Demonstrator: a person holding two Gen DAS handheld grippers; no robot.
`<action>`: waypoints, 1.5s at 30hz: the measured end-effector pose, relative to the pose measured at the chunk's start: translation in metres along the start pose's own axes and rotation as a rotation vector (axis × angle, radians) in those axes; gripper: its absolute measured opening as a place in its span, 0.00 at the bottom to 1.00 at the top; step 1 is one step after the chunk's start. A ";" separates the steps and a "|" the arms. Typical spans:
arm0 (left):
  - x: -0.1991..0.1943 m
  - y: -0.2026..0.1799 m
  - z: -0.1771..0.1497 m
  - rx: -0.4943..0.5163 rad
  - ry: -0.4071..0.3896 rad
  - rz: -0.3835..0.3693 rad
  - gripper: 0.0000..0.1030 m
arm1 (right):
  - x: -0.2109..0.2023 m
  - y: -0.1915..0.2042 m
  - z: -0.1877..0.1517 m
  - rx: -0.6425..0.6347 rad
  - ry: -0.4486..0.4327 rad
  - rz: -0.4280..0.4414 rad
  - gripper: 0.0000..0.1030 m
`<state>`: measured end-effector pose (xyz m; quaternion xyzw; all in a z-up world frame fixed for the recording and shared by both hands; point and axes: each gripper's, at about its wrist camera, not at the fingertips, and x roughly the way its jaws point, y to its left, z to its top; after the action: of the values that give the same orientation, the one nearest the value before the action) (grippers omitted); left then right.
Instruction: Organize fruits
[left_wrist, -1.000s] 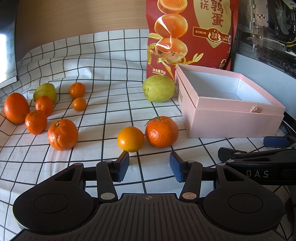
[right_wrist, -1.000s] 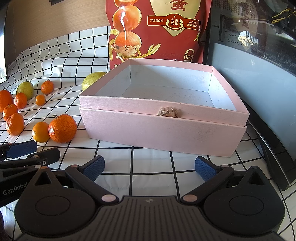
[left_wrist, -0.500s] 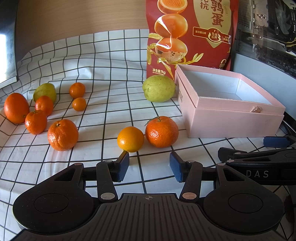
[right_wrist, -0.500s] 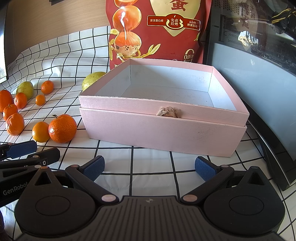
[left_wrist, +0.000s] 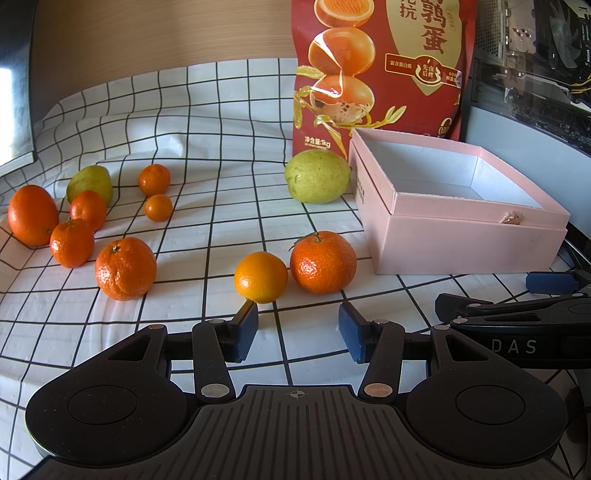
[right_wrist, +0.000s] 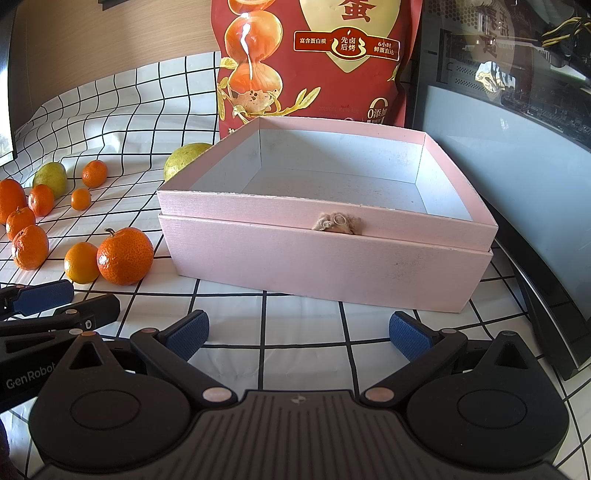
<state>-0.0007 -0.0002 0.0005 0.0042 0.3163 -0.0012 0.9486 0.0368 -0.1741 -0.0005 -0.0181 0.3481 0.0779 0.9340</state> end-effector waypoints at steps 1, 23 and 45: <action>0.000 0.000 0.000 0.000 0.000 0.000 0.53 | 0.000 0.000 0.000 0.000 0.000 0.000 1.00; -0.024 0.059 0.034 -0.009 0.111 -0.180 0.48 | 0.012 0.001 0.006 -0.027 0.157 0.028 1.00; -0.037 0.211 0.044 -0.265 0.176 -0.049 0.48 | -0.028 0.118 0.049 -0.107 0.145 0.088 0.92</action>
<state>-0.0028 0.2101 0.0590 -0.1287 0.3955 0.0179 0.9092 0.0288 -0.0568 0.0569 -0.0585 0.4106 0.1357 0.8998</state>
